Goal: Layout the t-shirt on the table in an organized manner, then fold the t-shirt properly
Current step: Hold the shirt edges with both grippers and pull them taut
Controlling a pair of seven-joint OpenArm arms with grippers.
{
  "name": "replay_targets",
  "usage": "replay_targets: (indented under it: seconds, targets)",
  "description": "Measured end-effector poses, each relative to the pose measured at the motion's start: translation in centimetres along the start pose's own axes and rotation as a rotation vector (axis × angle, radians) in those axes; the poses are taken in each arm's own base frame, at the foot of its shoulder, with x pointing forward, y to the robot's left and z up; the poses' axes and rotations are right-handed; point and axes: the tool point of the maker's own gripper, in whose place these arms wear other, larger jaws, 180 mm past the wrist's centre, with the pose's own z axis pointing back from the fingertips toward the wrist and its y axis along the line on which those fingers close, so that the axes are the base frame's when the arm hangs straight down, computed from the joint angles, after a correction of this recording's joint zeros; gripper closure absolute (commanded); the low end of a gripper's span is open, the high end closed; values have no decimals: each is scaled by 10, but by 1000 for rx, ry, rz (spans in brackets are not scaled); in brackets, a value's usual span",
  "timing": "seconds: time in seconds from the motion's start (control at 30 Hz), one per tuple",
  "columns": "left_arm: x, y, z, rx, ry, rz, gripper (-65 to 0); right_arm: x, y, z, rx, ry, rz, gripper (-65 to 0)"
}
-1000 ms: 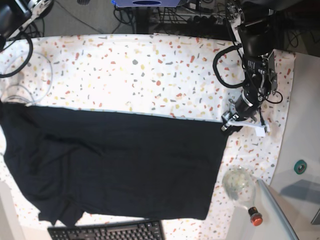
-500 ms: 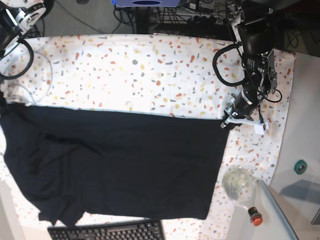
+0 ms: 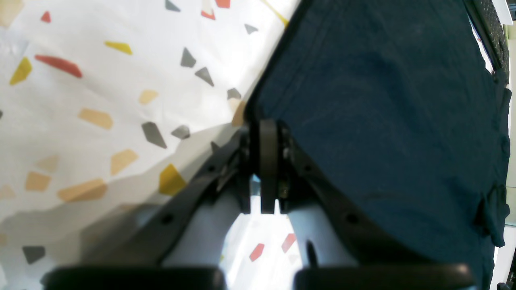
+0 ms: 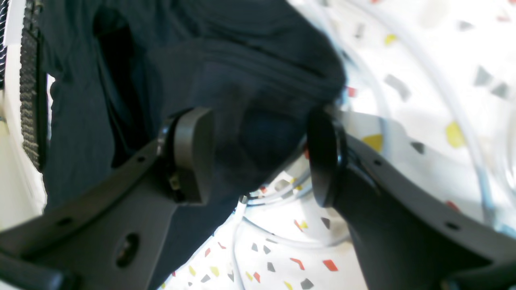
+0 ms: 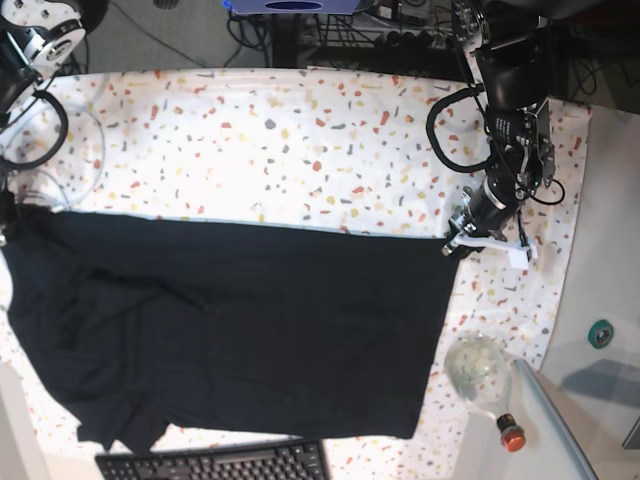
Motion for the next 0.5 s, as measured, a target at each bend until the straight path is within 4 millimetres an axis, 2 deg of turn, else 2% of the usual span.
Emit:
replay_targets:
  seconds: [0.17,0.27,0.37,0.5]
  targets:
    - [0,1,0,1,1,-1,0,-3,17,-9,29,15,-1,-327]
    - [0,1,0,1,0,-1,0,-9,14,-11,22,32,-12,-326]
    - [0,1,0,2,1,-2,0,-11,3,-9,-17,38,-31,-326]
    - [0,1,0,2,0,-2,0,-6,5,1,-14,-1,1,-326]
